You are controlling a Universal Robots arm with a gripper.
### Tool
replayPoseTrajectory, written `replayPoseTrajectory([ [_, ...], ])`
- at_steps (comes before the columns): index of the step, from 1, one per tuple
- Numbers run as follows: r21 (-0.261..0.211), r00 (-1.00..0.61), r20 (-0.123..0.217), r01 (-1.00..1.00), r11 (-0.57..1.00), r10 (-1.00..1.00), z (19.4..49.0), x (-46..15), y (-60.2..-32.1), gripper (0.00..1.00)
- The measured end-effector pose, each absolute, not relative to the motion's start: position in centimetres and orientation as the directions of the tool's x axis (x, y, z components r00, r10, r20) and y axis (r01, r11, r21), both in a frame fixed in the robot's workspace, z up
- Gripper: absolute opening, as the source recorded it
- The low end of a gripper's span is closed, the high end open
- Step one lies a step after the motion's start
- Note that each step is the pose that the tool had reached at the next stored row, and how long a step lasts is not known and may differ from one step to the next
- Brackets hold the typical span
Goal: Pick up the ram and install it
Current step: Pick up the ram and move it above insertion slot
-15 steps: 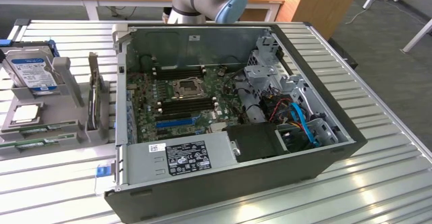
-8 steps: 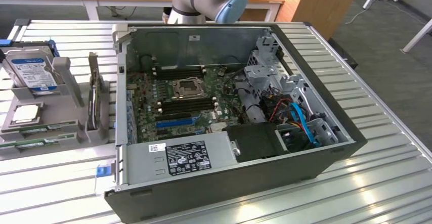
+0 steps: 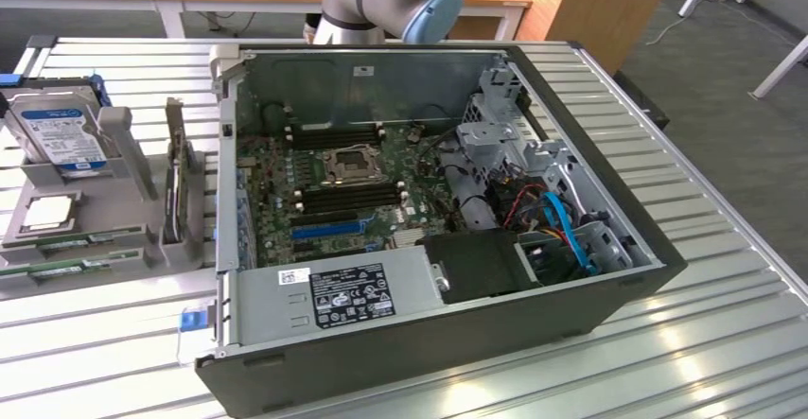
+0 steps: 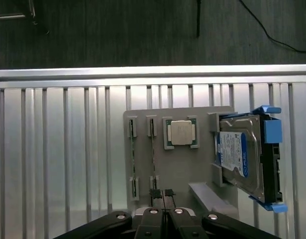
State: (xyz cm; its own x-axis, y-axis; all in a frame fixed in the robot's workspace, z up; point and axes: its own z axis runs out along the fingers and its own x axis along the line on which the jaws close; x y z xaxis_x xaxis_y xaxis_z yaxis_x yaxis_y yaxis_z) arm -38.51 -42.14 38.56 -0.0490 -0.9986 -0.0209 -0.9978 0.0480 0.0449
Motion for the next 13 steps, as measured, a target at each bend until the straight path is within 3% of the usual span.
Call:
replayPoseTrajectory([
  [13,0.045,-0.037,-0.021,-0.998,0.036,-0.999,38.56,-38.51,-42.14,0.1],
])
